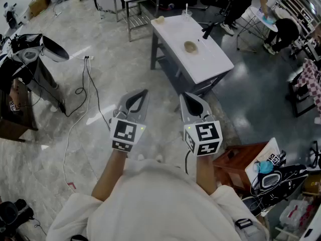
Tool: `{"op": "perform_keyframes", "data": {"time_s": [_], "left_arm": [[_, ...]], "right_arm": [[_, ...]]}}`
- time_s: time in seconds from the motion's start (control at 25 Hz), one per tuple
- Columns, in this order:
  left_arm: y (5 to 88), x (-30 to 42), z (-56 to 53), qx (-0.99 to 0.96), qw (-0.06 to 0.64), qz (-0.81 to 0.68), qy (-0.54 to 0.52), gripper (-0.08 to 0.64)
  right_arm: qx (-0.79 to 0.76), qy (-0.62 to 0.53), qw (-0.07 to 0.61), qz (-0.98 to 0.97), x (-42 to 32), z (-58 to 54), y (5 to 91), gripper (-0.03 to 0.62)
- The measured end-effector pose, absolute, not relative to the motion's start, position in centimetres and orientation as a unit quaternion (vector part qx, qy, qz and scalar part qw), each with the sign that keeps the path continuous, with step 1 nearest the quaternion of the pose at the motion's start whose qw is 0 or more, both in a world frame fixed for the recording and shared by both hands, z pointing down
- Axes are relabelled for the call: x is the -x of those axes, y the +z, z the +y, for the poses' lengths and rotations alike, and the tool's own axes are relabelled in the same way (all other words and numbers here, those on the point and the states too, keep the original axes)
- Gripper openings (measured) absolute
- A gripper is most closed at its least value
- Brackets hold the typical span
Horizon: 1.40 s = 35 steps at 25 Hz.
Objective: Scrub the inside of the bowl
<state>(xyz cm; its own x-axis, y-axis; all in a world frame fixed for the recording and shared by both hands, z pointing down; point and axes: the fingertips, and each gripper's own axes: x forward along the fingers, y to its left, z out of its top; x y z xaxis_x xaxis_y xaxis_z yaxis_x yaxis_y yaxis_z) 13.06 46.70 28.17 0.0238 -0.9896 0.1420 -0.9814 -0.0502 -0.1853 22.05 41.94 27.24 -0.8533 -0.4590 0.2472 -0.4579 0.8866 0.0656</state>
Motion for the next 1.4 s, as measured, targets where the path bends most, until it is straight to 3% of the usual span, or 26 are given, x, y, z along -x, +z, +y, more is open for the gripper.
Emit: {"op": "perform_keyframes", "data": {"time_s": [0.48, 0.92, 1.4], "left_arm": [[29.0, -10.1, 45.9, 0.728, 0.017, 0.675, -0.121, 0.000], [30.8, -5.3, 46.7, 0.743, -0.003, 0.658, -0.122, 0.000], [33.5, 0.0, 38.5, 0.742, -0.025, 0.656, -0.135, 0.000]], "right_arm": [[-0.261, 0.074, 0.128, -0.954, -19.5, 40.1, 28.3, 0.005], [-0.298, 0.051, 0.147, -0.942, -15.7, 40.9, 29.6, 0.006], [-0.310, 0.044, 0.138, -0.939, -11.2, 32.2, 30.9, 0.006]]}}
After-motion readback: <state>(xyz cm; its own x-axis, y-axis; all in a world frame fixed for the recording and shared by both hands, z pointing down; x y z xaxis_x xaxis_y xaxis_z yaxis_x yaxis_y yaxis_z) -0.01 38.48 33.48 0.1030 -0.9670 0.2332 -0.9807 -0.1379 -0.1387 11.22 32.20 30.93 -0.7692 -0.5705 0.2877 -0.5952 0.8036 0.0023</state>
